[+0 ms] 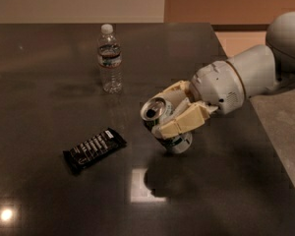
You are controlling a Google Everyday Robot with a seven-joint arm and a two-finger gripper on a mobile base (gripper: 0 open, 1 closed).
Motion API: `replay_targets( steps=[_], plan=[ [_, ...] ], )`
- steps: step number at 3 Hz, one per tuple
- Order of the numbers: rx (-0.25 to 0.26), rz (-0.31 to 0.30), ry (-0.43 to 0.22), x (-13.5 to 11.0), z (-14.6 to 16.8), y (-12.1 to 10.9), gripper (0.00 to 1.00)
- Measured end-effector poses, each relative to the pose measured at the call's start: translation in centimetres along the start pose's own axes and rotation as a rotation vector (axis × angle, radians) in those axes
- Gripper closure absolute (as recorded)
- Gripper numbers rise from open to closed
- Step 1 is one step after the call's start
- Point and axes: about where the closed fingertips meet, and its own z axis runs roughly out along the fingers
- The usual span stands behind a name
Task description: Place 7up can upright
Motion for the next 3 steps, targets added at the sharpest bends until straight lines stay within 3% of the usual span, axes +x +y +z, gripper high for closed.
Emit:
replay_targets(
  steps=[1, 2, 3],
  plan=[
    [0.064, -0.032, -0.186, 0.5, -1.2, -1.9, 1.0],
    [0.104, -0.071, -0.305, 0.8, -2.4, -3.0, 1.0],
    [0.133, -0.065, -0.361, 1.6, -3.1, -3.8, 0.82]
  ],
)
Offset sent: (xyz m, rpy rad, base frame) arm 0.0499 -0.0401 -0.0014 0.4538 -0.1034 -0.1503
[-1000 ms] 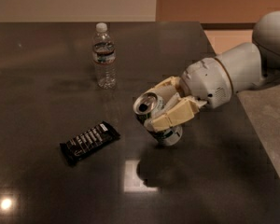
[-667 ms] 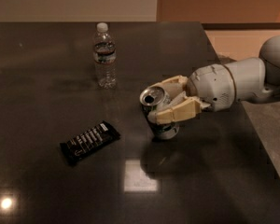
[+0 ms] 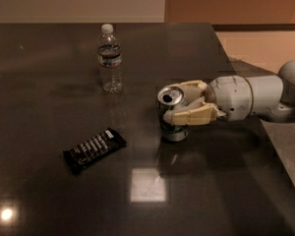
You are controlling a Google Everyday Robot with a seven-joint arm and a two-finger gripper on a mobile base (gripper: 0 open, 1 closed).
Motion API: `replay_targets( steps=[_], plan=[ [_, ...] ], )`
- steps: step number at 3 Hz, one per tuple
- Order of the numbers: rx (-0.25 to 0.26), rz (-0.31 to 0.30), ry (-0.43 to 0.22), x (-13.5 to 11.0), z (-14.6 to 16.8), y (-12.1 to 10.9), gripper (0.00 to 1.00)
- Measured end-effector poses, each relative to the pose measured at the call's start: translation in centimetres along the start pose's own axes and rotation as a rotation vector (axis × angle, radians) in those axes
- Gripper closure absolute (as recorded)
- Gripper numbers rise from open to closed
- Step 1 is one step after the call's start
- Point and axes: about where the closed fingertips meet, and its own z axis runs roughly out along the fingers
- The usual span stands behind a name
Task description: Place 7up can upright
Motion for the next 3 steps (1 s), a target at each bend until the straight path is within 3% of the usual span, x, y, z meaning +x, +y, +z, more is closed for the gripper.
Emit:
replay_targets(
  steps=[3],
  plan=[
    [0.035, 0.054, -0.086, 1.29, -1.56, -1.55, 0.12]
  ],
)
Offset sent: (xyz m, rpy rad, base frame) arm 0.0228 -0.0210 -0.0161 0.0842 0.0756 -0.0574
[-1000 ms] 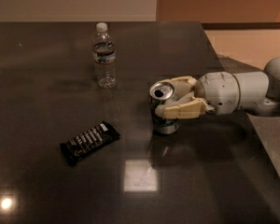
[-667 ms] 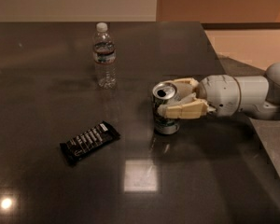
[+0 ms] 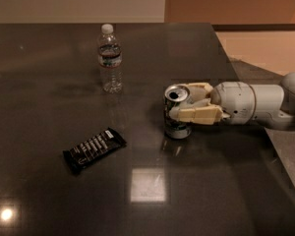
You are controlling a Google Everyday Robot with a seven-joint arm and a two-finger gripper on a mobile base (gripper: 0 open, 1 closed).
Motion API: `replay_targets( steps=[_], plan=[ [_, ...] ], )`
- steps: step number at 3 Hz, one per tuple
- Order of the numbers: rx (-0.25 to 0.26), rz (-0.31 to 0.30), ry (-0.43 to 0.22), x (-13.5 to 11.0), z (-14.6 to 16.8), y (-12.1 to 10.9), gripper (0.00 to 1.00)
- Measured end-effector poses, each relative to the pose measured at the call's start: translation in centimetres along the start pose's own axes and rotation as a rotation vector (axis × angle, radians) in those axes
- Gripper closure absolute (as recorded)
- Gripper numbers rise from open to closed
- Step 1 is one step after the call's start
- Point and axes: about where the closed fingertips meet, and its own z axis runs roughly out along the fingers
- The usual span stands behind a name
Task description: Place 7up can upright
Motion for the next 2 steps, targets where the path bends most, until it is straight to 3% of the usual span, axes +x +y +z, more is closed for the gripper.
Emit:
replay_targets(
  steps=[1, 2],
  plan=[
    [-0.004, -0.001, 0.002, -0.09, 0.26, 0.05, 0.0],
    [-0.005, -0.002, 0.002, -0.09, 0.26, 0.06, 0.0]
  ],
)
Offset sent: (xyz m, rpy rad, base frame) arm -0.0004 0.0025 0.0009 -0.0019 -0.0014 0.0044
